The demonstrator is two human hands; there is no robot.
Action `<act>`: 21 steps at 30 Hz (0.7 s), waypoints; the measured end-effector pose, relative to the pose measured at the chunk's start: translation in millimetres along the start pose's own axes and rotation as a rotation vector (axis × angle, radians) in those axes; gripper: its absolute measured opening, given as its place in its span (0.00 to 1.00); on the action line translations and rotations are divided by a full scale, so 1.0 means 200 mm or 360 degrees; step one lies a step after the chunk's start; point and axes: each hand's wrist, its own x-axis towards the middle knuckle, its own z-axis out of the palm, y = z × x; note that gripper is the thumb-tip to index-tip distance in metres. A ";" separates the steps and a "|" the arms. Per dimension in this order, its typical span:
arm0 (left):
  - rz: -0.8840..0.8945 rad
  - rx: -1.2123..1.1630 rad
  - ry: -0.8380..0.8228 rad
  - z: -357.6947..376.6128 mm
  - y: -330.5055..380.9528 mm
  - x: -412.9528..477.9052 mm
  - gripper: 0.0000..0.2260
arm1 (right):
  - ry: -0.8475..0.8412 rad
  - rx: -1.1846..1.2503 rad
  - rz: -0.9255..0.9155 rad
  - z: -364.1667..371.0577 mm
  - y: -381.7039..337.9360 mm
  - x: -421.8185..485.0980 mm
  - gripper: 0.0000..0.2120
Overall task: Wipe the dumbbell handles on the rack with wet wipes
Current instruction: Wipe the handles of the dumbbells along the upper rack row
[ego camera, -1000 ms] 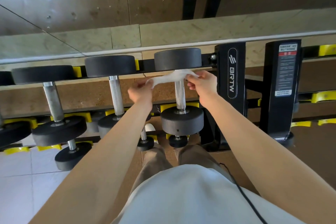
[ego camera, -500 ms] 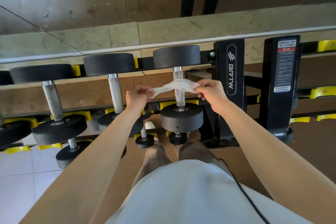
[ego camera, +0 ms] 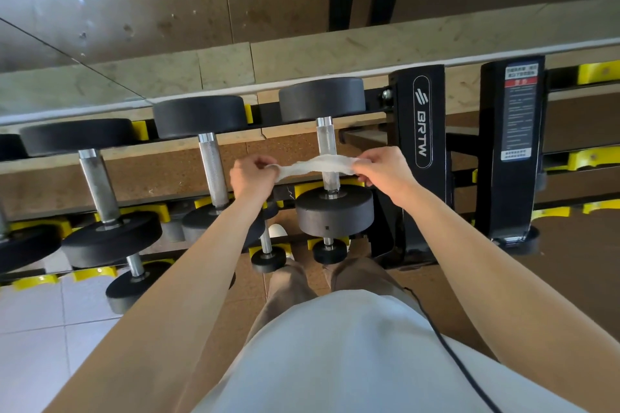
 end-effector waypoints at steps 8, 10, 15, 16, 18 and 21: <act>0.0293 0.0475 -0.0550 0.05 0.00 -0.08 0.07 | 0.0044 -0.0661 -0.0022 -0.07 0.05 -0.03 0.09; 0.0206 0.0525 -0.0284 0.00 -0.05 -0.06 0.10 | -0.0220 -0.0632 -0.0085 -0.02 0.01 -0.06 0.07; 0.0328 0.0539 -0.0323 0.00 -0.03 -0.06 0.04 | -0.0093 -0.0847 -0.0022 -0.05 0.03 -0.04 0.09; 0.0407 0.0544 -0.0462 0.02 -0.01 -0.08 0.05 | 0.0005 -0.0935 0.0015 -0.08 0.05 -0.03 0.09; 0.0507 0.0574 -0.0640 0.05 0.00 -0.11 0.05 | 0.0173 -0.1003 0.0058 -0.12 0.09 -0.02 0.09; 0.0428 0.0690 -0.0418 0.03 -0.05 -0.11 0.04 | 0.0100 -0.0927 -0.0028 -0.09 0.07 -0.05 0.10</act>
